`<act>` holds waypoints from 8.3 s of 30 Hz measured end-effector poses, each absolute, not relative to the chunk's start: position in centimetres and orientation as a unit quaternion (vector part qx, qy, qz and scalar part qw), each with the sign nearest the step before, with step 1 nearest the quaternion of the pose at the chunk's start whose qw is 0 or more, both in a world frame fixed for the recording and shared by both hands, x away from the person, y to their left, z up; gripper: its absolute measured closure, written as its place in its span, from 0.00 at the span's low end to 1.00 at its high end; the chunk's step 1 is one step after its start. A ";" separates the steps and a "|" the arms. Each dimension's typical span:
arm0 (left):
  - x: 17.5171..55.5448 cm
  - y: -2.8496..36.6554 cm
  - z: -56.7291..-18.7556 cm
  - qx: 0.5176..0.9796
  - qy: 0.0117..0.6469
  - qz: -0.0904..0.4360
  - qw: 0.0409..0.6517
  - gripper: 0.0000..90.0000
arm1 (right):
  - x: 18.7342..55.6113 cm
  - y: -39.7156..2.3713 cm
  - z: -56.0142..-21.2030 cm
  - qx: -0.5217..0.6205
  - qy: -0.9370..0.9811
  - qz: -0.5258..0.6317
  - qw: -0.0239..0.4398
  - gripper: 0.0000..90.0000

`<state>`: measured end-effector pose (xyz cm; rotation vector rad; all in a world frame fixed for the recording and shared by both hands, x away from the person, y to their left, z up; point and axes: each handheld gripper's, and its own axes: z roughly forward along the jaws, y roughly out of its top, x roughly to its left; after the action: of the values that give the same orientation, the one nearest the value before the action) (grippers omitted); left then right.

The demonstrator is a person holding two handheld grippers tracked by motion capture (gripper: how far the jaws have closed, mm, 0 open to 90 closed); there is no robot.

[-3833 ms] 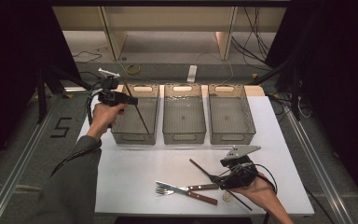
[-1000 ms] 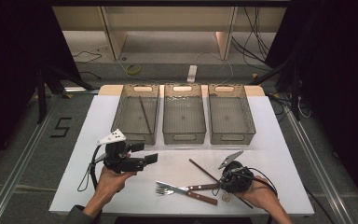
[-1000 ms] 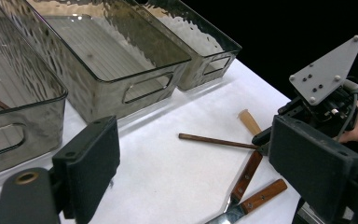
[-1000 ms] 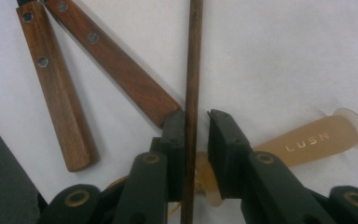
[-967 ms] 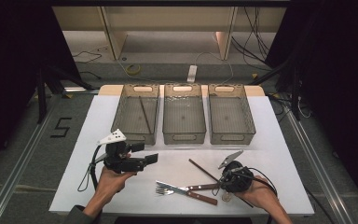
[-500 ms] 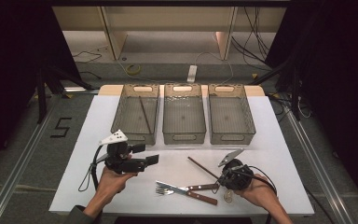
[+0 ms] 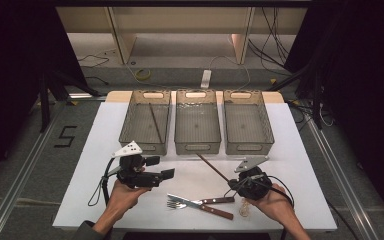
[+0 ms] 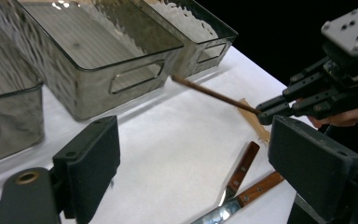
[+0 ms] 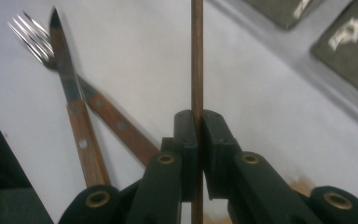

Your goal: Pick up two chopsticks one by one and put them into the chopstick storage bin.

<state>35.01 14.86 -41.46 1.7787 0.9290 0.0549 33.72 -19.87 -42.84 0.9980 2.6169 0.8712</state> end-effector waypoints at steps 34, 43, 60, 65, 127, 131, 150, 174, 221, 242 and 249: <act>37.0 9.5 -40.7 0.718 0.409 -0.037 0.562 0.22 | 33.2 -15.3 -39.8 0.287 0.868 0.383 0.130 0.95; 36.9 8.9 -40.9 0.716 0.405 -0.061 0.565 0.36 | 32.9 -14.6 -39.8 0.280 0.866 0.393 0.131 0.95; 37.0 9.1 -41.2 0.699 0.414 -0.098 0.575 0.70 | 32.7 -14.2 -39.7 0.275 0.861 0.408 0.132 0.95; 37.2 9.3 -41.2 0.690 0.414 -0.113 0.583 0.81 | 32.6 -14.2 -39.6 0.275 0.859 0.412 0.131 0.95; 47.7 21.6 -29.6 0.703 0.488 -0.009 0.517 0.93 | 31.9 -22.4 -41.8 0.381 0.832 0.377 0.141 0.31; 48.9 21.9 -29.1 0.704 0.501 0.001 0.503 0.93 | 31.8 -22.5 -41.9 0.384 0.830 0.376 0.146 0.31; 51.5 22.2 -29.9 0.712 0.530 0.021 0.461 0.93 | 31.8 -22.5 -42.2 0.387 0.830 0.374 0.146 0.31; 53.2 21.3 -33.9 0.724 0.554 -0.001 0.411 0.92 | 31.9 -22.9 -42.1 0.393 0.828 0.375 0.141 0.31; 53.3 18.3 -35.6 0.730 0.571 0.032 0.374 0.21 | 32.1 -23.2 -42.3 0.393 0.831 0.368 0.142 0.30; 45.0 17.0 -35.8 0.730 0.486 0.036 0.479 0.20 | 33.1 -24.8 -42.7 0.457 0.809 0.330 0.166 0.30; 43.3 16.6 -36.4 0.737 0.466 0.066 0.486 0.20 | 33.2 -24.9 -43.4 0.466 0.810 0.315 0.164 0.30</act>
<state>43.28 16.62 -36.37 1.7922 1.1331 0.1614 33.20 -24.86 -43.39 1.3295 2.3104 0.8987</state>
